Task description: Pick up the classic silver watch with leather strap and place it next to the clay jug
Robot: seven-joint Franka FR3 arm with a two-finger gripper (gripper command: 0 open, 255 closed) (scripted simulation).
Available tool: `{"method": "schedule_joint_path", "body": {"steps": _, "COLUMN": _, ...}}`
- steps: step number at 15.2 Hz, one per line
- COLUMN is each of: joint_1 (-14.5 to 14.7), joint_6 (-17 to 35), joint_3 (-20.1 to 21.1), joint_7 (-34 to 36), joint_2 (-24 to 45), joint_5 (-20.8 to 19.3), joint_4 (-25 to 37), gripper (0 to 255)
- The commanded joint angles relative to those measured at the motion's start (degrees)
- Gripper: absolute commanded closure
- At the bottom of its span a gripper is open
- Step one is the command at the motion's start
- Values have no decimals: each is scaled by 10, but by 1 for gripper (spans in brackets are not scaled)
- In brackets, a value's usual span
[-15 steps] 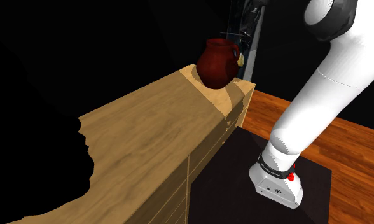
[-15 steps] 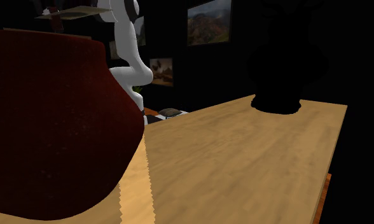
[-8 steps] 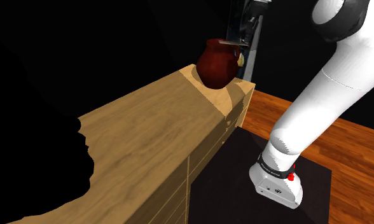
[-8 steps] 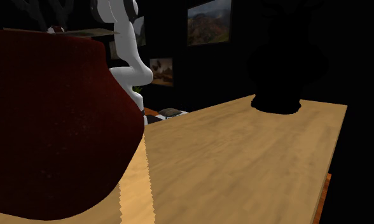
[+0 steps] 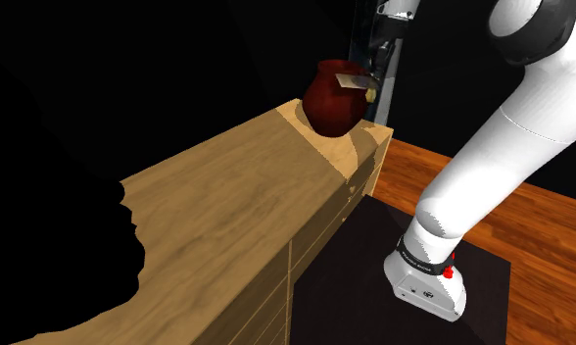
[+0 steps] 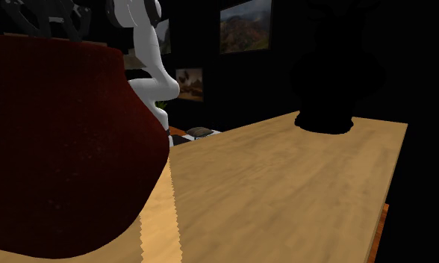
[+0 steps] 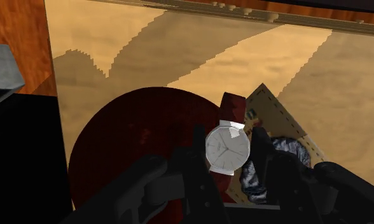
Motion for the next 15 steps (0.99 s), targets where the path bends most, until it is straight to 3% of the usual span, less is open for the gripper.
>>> {"method": "schedule_joint_path", "body": {"steps": 1, "joint_1": 0, "joint_6": 17, "joint_3": 1, "joint_7": 1, "joint_2": -4, "joint_5": -2, "joint_4": -20, "gripper": 255}}
{"method": "schedule_joint_path", "body": {"steps": 15, "joint_1": -4, "joint_6": 124, "joint_3": -4, "joint_7": -8, "joint_2": -8, "joint_5": -5, "joint_4": -131, "gripper": 255}}
